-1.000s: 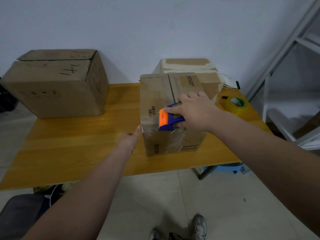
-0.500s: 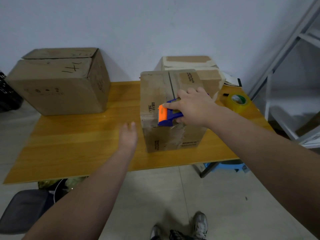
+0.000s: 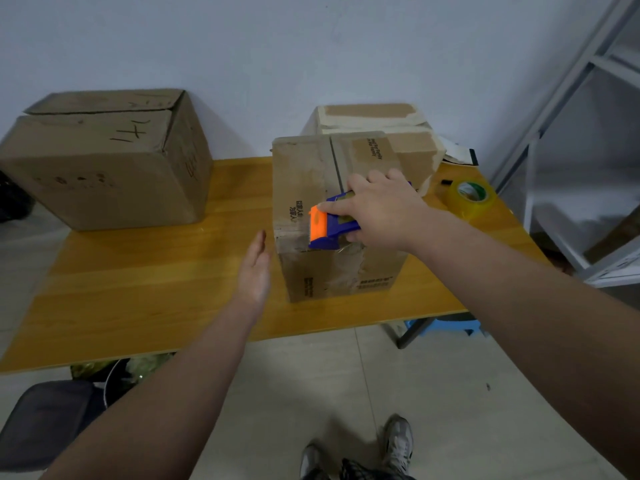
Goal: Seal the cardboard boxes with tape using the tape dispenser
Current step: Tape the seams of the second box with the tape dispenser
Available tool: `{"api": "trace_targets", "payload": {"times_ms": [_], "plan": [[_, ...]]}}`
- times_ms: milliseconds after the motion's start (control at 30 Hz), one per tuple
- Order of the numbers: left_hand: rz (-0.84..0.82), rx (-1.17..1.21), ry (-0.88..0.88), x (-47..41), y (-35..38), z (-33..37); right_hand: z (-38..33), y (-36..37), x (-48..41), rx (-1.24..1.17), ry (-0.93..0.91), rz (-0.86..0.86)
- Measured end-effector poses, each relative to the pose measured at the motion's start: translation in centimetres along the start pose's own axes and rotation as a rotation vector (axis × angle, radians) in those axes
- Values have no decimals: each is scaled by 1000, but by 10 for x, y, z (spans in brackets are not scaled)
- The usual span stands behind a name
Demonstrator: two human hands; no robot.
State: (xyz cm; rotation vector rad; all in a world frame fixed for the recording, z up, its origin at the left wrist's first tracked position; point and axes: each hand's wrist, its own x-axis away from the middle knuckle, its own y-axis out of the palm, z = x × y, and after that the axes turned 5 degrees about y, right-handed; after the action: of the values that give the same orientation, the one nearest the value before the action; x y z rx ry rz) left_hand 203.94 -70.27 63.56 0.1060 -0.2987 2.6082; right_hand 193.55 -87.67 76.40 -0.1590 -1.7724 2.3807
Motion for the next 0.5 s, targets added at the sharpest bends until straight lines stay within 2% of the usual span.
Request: {"api": "trace_targets", "payload": {"times_ms": [67, 167, 333, 500], "plan": [[-127, -295, 322, -11, -15, 8, 0, -1, 0, -7, 0, -4], [-285, -717, 544, -23, -22, 15, 1, -2, -1, -17, 1, -18], [-386, -1023, 753, -43, -35, 26, 2, -4, -2, -17, 0, -33], [-475, -1129, 841, -54, -37, 33, 2, -4, -3, -18, -3, -38]]}}
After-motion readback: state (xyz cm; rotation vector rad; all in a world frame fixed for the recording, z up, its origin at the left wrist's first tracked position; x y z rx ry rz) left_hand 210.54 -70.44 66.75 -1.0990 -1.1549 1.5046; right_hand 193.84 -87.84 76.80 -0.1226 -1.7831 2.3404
